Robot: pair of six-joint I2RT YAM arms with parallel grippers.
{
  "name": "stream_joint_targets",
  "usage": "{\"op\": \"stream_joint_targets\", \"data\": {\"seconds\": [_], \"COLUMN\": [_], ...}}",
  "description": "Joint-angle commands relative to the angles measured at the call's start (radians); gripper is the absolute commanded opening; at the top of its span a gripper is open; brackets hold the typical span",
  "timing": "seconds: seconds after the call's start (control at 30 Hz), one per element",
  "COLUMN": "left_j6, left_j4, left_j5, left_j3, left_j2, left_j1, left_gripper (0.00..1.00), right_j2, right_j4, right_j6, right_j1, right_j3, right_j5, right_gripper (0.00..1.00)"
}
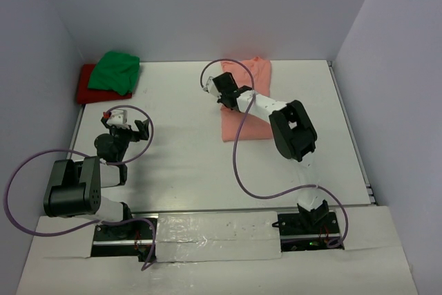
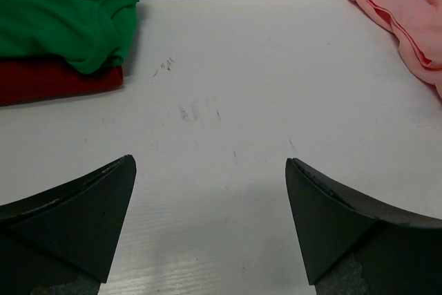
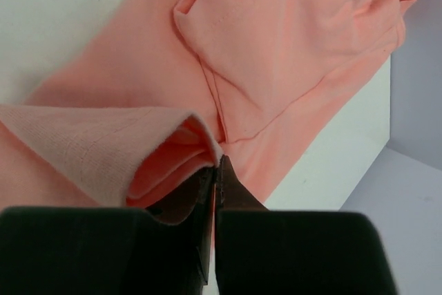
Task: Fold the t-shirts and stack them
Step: Fold the tshirt
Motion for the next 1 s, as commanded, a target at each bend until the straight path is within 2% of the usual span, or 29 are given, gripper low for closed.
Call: {"op": "stream_joint_targets", "data": {"seconds": [0.0,0.03,0.1,0.13,0.3,0.43,0.5,0.63,0.8,0.97], "left_j6": [0.005,0.005,0.005,0.005,0.005,0.005,0.005,0.004,0.005,0.005], "left_j4": [0.069,0.068,0.068,0.068,0.068,0.069,0.068,0.068,0.066,0.068], "left_j5": [0.023,0.023,0.023,0.023,0.023,0.023,0.023,0.023,0.023,0.023], "left_j3": [-0.002,-0.002,-0.002,-0.002,-0.002,-0.002,-0.002,-0.002,-0.002,-0.002], "left_j2": [0.006,0.004,0.006,0.006,0.006,0.004,0.004,0.004,0.006,0.006], "left_j1": [0.005,0.005,0.005,0.005,0.005,0.005,0.005,0.005,0.005,0.005], "left_gripper": [0.99,0.99,0.99,0.99,0.99,0.99,0.99,0.99,0.99,0.99], "right_j2": [0.030,0.041,0.043,0.037,0.006,-0.092,-0.152,-0.346,-0.579,-0.640], "right_j4": [0.035,0.047,0.096,0.130,0.242,0.375,0.342,0.167,0.126,0.034], "right_j6": [0.012,0.013,0.016,0.013,0.013,0.015,0.056,0.144,0.110,0.089], "right_j1": [-0.012,-0.012,-0.018,-0.021,-0.035,-0.039,-0.035,0.008,0.083,0.166], "right_j3": [0.070,0.070,0.047,0.036,-0.022,-0.119,-0.172,-0.252,-0.465,-0.612], "right_j5": [0.035,0.044,0.088,0.096,0.195,0.253,0.213,0.080,-0.004,-0.027], "right_gripper": [0.07,0.33,0.56,0.65,0.67,0.67,0.66,0.66,0.66,0.65]}}
